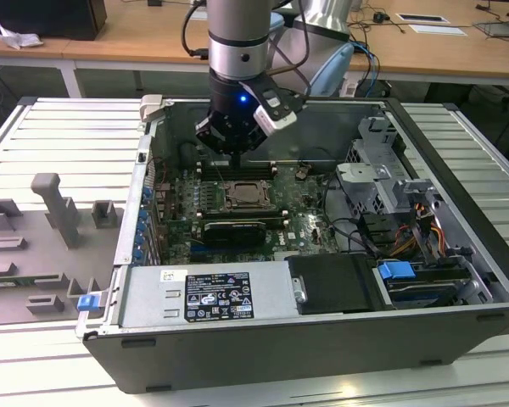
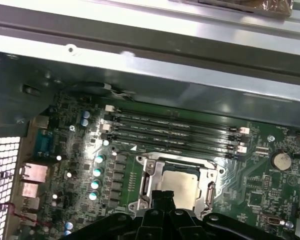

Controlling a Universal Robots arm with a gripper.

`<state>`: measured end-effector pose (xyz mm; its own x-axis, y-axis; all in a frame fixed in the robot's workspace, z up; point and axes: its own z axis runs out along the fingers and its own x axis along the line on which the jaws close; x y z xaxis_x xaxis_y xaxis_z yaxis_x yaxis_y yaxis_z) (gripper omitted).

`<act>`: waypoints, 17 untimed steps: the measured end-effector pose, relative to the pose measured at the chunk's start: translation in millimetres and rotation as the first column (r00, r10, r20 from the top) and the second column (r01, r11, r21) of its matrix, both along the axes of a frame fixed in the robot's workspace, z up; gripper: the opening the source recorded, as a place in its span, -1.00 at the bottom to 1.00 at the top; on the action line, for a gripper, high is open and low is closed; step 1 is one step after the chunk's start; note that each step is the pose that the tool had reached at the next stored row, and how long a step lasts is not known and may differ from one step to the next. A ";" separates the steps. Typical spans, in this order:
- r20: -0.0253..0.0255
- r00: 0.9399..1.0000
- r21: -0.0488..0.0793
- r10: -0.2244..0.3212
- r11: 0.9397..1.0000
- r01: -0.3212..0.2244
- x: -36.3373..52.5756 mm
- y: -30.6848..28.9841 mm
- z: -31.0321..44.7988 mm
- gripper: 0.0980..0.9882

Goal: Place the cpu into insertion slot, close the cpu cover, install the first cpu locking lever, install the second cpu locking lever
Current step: 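Install the first cpu locking lever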

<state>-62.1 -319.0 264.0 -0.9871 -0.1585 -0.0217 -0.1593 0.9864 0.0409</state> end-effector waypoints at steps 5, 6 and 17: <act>0.000 0.999 0.000 -0.049 0.999 0.049 -10.9 0.1 -1.6 -0.98; 0.000 0.999 0.001 -0.049 0.999 0.049 -16.9 0.1 -1.6 -0.98; 0.000 0.999 0.001 -0.049 0.999 0.049 -50.8 23.3 -8.2 -0.98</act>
<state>-113.0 -295.7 255.9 -0.9937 -0.1096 -0.0222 -0.1105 0.9930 0.0420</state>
